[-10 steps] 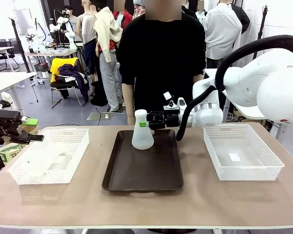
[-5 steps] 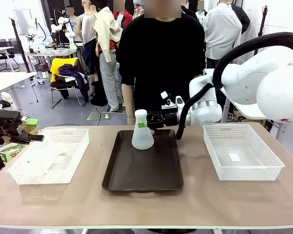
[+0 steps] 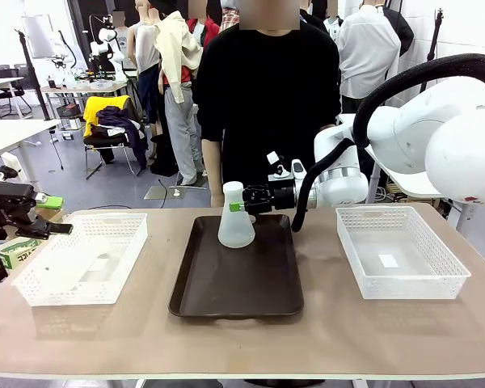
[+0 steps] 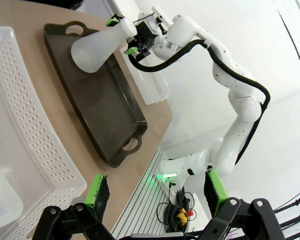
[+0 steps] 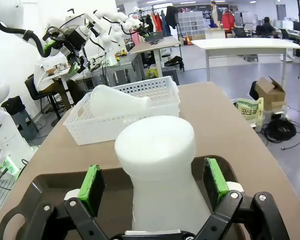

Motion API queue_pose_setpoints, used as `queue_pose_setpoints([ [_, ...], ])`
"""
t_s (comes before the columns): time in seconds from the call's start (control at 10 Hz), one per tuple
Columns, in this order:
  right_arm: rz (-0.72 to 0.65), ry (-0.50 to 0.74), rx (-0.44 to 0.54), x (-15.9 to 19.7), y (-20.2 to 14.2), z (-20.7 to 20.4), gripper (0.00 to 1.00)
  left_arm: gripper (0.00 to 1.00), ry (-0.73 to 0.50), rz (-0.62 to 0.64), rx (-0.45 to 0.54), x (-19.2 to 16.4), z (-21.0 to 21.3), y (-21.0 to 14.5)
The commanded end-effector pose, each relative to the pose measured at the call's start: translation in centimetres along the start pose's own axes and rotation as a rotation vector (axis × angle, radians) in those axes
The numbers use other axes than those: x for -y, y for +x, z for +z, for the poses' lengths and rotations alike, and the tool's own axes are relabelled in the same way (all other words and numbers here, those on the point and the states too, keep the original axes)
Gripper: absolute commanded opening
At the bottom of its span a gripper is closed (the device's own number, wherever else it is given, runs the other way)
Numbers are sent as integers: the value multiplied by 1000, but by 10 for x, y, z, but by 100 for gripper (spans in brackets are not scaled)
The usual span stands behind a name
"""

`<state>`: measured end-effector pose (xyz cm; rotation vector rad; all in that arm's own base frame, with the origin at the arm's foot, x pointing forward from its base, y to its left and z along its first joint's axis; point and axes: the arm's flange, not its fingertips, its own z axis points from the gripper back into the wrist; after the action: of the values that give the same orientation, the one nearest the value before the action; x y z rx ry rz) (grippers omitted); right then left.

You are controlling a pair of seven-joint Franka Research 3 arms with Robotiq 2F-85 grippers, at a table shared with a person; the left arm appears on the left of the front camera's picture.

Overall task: Prepare the laboratory tools.
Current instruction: Pick up the Big flask that the person points to.

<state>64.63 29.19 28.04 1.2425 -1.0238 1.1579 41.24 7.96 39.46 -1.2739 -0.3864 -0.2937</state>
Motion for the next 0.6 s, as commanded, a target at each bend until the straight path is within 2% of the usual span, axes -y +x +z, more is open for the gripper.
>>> queue_pose_setpoints([
  [0.0, 0, 0, 0, 0, 0, 0, 100, 100, -10, -4, 10, 2, 1, 1],
  [0.2, -44, -14, -112, -15, 43, 5, 100, 100, -10, -4, 10, 2, 1, 1],
  [0.5, -61, -112, -285, -34, 74, 36, 100, 100, -10, -4, 10, 2, 1, 1],
])
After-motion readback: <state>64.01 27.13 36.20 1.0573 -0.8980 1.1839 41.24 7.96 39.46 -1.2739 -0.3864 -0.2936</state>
